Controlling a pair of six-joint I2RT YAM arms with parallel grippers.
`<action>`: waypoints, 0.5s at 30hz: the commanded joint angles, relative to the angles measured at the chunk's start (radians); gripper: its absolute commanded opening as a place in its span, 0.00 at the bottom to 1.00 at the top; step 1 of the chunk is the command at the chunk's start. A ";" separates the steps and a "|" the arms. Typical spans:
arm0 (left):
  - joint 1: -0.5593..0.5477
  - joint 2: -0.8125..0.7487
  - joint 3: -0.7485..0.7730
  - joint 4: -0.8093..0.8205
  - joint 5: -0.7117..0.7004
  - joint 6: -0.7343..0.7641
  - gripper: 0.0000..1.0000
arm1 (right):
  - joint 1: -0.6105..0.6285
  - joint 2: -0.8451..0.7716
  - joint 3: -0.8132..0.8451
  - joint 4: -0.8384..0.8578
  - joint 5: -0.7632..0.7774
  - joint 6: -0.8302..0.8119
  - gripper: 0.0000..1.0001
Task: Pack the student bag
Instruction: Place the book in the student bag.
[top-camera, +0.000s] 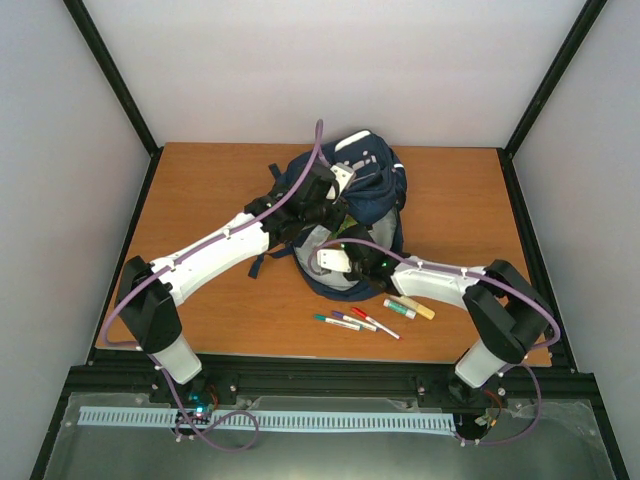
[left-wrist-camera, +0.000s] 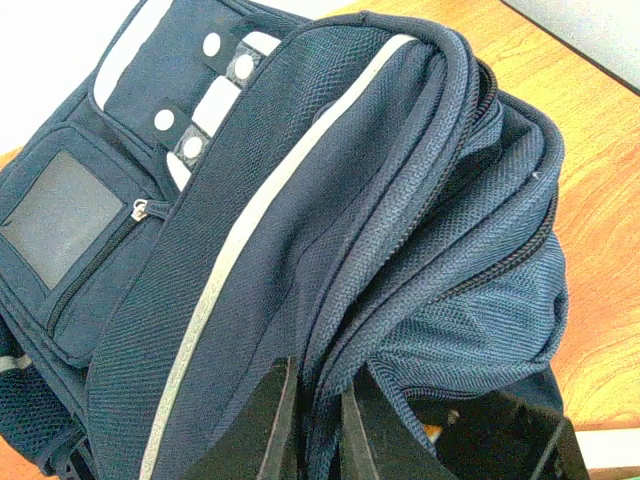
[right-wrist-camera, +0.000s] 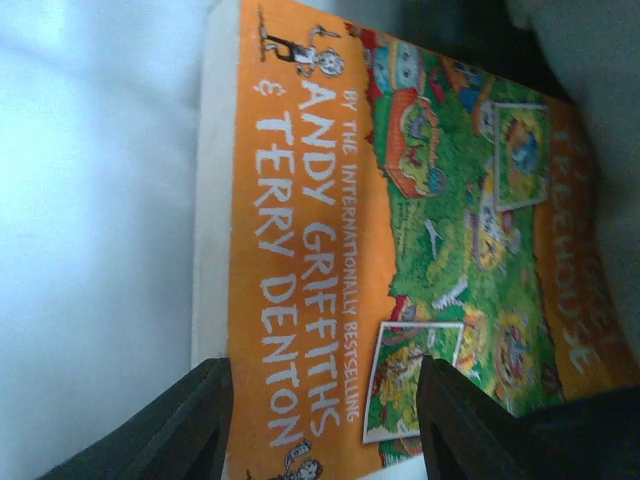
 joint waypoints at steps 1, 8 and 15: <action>0.009 -0.048 0.029 0.041 0.030 -0.028 0.01 | -0.054 0.041 0.076 0.094 0.070 -0.071 0.51; 0.009 -0.048 0.028 0.037 0.035 -0.025 0.01 | -0.111 0.083 0.100 0.164 0.102 -0.092 0.50; 0.009 -0.040 0.029 0.035 0.037 -0.022 0.01 | -0.100 0.001 0.056 0.028 0.047 0.075 0.50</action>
